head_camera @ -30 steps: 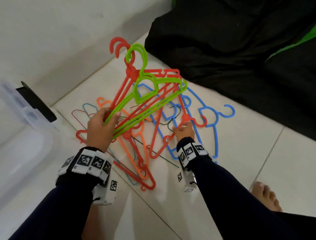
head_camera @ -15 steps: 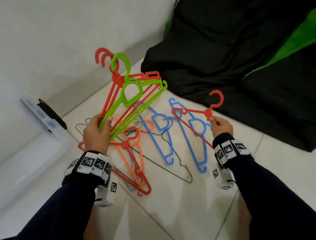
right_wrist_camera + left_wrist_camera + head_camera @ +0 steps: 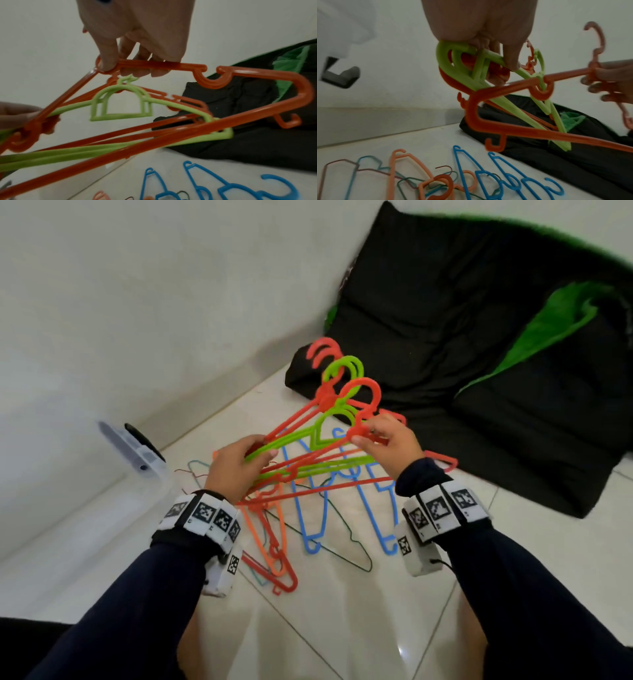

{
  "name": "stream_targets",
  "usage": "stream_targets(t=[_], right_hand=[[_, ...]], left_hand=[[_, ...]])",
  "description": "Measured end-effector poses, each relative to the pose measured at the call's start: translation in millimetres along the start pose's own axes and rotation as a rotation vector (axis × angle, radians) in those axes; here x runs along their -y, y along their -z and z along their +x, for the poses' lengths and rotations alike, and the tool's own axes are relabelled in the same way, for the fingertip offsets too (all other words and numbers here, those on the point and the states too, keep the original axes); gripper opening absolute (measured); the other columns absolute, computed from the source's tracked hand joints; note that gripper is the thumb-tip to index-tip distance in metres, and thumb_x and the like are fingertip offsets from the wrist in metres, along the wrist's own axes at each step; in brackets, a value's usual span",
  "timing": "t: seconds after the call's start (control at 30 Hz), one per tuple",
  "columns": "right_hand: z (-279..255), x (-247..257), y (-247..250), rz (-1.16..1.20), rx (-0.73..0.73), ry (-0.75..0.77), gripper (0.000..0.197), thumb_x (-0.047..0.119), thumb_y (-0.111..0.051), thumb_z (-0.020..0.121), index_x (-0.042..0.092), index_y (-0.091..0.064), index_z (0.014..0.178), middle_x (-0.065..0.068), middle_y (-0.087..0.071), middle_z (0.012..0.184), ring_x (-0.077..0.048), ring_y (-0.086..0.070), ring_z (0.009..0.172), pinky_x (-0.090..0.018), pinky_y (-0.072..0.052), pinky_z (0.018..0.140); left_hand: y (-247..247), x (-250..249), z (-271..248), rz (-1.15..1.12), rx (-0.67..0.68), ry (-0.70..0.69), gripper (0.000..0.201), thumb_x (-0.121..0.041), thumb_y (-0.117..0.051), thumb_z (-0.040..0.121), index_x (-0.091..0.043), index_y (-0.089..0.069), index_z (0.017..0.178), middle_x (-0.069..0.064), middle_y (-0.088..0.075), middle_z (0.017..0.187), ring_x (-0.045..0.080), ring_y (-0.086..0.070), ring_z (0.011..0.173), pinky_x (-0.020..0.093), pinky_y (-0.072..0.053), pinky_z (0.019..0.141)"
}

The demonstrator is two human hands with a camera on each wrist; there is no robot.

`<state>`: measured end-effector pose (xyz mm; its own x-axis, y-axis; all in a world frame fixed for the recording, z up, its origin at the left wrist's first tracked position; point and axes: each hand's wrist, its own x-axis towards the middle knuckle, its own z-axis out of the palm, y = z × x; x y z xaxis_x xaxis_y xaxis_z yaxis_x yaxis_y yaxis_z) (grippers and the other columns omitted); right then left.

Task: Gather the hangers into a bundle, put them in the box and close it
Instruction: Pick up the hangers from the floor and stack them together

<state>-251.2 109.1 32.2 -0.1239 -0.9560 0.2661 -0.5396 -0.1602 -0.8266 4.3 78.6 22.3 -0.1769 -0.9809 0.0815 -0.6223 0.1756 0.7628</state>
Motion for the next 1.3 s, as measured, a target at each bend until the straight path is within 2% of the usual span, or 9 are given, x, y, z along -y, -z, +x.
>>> stream_targets(t=[0.2,0.3,0.43,0.63,0.8,1.03,1.13,1.2,1.3], right_hand=[[-2.3,-7.4,0.3,0.145,0.027,-0.110,0.014,0.007,-0.068,0.080,0.010,-0.064,0.093,0.000,-0.059,0.086,0.010,-0.052,0.069,-0.001,-0.041,0.069],[-0.6,-19.2,7.1,0.212,0.092,-0.193,0.009,0.008,-0.065,0.083,0.015,-0.065,0.088,0.001,-0.061,0.080,-0.003,-0.055,0.073,-0.019,-0.044,0.075],[-1.7,-26.9,4.8,0.201,-0.012,-0.226,0.009,0.011,-0.062,0.085,0.012,-0.065,0.093,-0.007,-0.061,0.088,-0.017,-0.055,0.083,-0.029,-0.046,0.081],[2.4,-22.9,-10.4,0.141,-0.116,-0.220,0.009,0.014,-0.062,0.085,0.023,-0.061,0.088,-0.005,-0.058,0.095,-0.016,-0.052,0.087,-0.011,-0.040,0.072],[9.1,-26.1,-18.2,0.148,-0.128,-0.251,0.017,0.017,-0.063,0.085,0.010,-0.066,0.100,-0.007,-0.061,0.096,-0.015,-0.055,0.088,-0.025,-0.046,0.081],[16.1,-46.0,-33.4,0.201,-0.311,-0.342,0.019,0.017,-0.074,0.074,0.014,-0.064,0.089,0.007,-0.060,0.076,-0.002,-0.054,0.070,-0.004,-0.045,0.062],[8.7,-72.2,-45.4,0.202,-0.342,-0.467,0.010,0.012,-0.068,0.078,0.014,-0.060,0.085,0.008,-0.057,0.071,-0.004,-0.053,0.066,-0.010,-0.045,0.061],[-2.4,-93.7,-59.4,0.176,-0.295,-0.601,0.007,0.010,-0.065,0.081,0.012,-0.059,0.085,-0.003,-0.061,0.078,-0.010,-0.054,0.068,-0.016,-0.044,0.065],[-16.6,-121.4,-91.0,0.097,-0.044,-0.802,0.011,0.015,-0.064,0.083,0.010,-0.058,0.092,-0.009,-0.059,0.092,-0.017,-0.052,0.085,-0.022,-0.038,0.076]], left_hand=[[-12.4,-19.0,-5.0,0.157,0.143,-0.110,0.043,-0.045,-0.056,0.080,-0.018,-0.062,0.113,0.000,-0.068,0.101,0.017,-0.062,0.088,0.028,-0.045,0.078],[-11.4,-13.6,-3.9,0.103,0.141,-0.062,0.035,-0.040,-0.063,0.081,-0.019,-0.064,0.108,0.000,-0.069,0.098,0.017,-0.063,0.088,0.032,-0.049,0.082],[-11.8,-10.0,-2.2,0.013,0.136,-0.040,0.030,-0.049,-0.059,0.073,-0.030,-0.061,0.096,-0.005,-0.068,0.091,0.018,-0.066,0.088,0.041,-0.052,0.086],[-14.5,-11.4,0.1,0.030,0.109,-0.061,0.036,-0.045,-0.060,0.076,-0.021,-0.062,0.103,-0.004,-0.066,0.091,0.019,-0.065,0.087,0.039,-0.053,0.083],[-17.7,-5.6,-0.7,-0.010,0.189,0.000,0.047,-0.046,-0.074,0.066,-0.024,-0.060,0.105,-0.004,-0.068,0.093,0.014,-0.066,0.086,0.032,-0.054,0.079],[-29.6,20.0,1.5,0.046,0.098,0.057,0.038,-0.043,-0.072,0.071,-0.021,-0.064,0.100,-0.005,-0.064,0.083,0.017,-0.062,0.079,0.031,-0.047,0.072],[-28.4,33.4,7.0,0.068,0.019,0.118,0.037,-0.037,-0.073,0.074,-0.018,-0.064,0.104,-0.002,-0.064,0.088,0.020,-0.062,0.087,0.034,-0.048,0.079],[-25.1,41.8,12.2,0.090,-0.049,0.145,0.040,-0.037,-0.072,0.074,-0.016,-0.063,0.108,0.003,-0.068,0.095,0.021,-0.062,0.091,0.033,-0.048,0.081],[-24.9,50.2,22.9,0.144,-0.162,0.149,0.044,-0.042,-0.069,0.076,-0.018,-0.061,0.112,0.007,-0.070,0.104,0.025,-0.064,0.098,0.038,-0.051,0.085]])
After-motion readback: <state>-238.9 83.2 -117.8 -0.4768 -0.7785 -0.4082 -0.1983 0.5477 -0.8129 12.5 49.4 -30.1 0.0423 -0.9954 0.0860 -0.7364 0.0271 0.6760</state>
